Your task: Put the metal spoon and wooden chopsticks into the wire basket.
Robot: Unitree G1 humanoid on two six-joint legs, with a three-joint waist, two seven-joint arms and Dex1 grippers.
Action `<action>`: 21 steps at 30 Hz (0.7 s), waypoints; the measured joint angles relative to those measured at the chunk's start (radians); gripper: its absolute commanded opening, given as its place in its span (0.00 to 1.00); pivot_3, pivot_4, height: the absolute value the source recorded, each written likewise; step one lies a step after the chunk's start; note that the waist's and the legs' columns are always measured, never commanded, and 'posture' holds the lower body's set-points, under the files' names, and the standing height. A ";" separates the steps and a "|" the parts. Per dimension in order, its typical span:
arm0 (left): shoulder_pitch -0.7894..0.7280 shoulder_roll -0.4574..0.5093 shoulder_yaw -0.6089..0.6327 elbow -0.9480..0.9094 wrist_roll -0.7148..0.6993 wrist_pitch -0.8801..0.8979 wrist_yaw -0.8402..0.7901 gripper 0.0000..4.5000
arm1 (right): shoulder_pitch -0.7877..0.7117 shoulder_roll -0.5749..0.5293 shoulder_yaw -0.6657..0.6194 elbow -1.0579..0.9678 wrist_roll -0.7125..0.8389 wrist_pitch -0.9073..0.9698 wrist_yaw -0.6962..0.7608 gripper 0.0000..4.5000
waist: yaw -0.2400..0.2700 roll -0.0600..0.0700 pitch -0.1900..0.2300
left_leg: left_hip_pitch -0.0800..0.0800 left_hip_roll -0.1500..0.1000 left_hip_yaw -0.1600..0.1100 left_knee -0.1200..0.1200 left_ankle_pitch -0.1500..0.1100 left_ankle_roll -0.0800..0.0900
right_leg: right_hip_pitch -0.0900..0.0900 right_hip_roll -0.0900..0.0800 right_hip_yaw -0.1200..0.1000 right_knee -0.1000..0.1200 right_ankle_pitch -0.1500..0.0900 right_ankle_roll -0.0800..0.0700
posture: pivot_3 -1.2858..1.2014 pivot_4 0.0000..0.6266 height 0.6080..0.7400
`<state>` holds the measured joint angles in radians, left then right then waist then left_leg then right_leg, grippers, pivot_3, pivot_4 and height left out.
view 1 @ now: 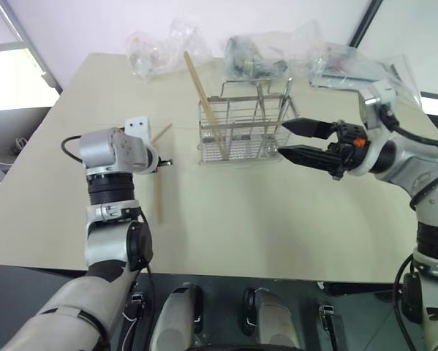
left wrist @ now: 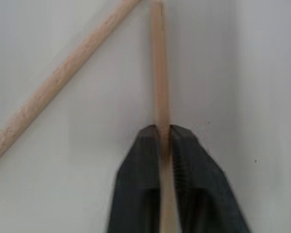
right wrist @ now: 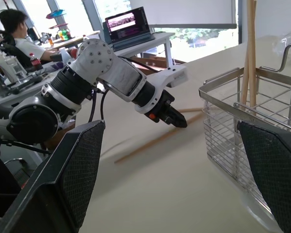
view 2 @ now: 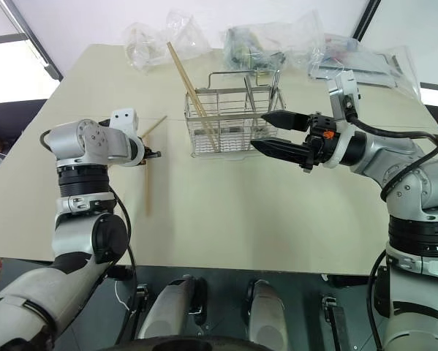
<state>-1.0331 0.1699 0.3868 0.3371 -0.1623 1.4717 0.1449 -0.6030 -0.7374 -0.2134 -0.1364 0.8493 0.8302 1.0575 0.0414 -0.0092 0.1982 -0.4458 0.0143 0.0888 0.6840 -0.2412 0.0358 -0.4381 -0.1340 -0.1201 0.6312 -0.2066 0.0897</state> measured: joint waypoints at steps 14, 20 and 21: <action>-0.087 -0.043 0.139 -0.269 -0.129 -0.254 -0.086 0.01 | -0.009 -0.142 -0.040 0.084 -0.011 -0.013 0.043 1.00 | -0.004 -0.002 0.001 | -0.002 0.001 0.001 0.000 0.000 -0.001 | -0.002 0.000 0.000 -0.001 0.000 0.000 | 0.52 0.24 0.73; -0.236 0.037 0.187 -0.318 -0.272 -0.573 -0.232 0.01 | -0.009 -0.158 -0.057 0.092 -0.011 -0.013 0.047 1.00 | -0.003 -0.002 0.001 | -0.002 0.001 0.002 0.000 0.000 0.000 | -0.002 0.001 0.000 -0.001 0.000 -0.001 | 0.52 0.24 0.73; -0.270 0.047 0.186 -0.302 -0.286 -0.636 -0.253 0.01 | -0.009 -0.157 -0.058 0.092 -0.011 -0.013 0.045 1.00 | -0.001 -0.002 0.001 | -0.002 0.001 0.002 0.000 0.000 0.000 | -0.001 0.001 0.000 -0.001 0.000 -0.001 | 0.52 0.24 0.73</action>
<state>-1.3032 0.2168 0.5731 0.0355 -0.4487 0.8358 -0.1077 -0.6120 -0.8946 -0.2715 -0.0444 0.8387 0.8175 1.1026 0.0404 -0.0115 0.1996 -0.4476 0.0153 0.0903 0.6840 -0.2411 0.0358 -0.4396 -0.1332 -0.1201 0.6303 -0.2062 0.0892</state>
